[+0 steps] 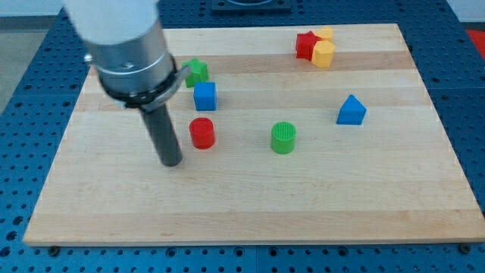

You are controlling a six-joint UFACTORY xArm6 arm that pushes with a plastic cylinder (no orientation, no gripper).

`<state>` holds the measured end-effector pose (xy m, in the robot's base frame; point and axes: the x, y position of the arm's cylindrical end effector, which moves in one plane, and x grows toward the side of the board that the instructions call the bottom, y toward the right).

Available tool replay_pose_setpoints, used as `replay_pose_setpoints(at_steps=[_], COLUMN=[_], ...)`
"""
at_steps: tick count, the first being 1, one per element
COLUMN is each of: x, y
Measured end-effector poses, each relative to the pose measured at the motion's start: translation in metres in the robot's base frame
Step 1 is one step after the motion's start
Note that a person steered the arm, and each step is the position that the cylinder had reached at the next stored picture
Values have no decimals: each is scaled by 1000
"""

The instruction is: Slide red circle to the group of blocks

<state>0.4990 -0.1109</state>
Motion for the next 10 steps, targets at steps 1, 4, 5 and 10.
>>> replay_pose_setpoints(at_steps=[1,4,5,10], x=[-20,-55,-70,-159], y=[21,64,63,125])
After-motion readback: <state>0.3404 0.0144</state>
